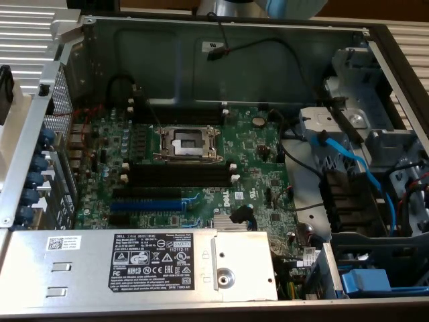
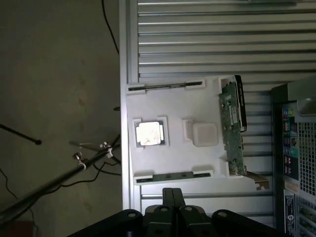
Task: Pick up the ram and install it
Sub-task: 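Reach for the ram, then pick up the ram and move it above insertion slot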
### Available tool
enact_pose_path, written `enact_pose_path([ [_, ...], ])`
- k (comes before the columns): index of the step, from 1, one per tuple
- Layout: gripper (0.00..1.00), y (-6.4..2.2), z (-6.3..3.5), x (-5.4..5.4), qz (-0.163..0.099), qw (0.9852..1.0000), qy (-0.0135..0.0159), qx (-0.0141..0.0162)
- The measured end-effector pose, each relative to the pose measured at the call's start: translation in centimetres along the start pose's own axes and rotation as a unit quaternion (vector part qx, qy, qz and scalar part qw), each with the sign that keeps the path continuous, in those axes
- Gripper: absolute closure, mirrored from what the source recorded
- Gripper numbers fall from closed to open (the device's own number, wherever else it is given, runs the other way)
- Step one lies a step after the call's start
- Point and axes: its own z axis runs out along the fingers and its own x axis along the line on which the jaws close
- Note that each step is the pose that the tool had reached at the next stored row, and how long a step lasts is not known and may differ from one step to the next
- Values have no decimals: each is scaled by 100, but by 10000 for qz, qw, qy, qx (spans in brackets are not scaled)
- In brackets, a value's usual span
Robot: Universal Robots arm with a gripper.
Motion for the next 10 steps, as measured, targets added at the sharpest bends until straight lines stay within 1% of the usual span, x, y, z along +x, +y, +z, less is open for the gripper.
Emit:
enact_pose_path([
  [10, 90, 0, 1, 2, 1, 10000, -1, -3],
])
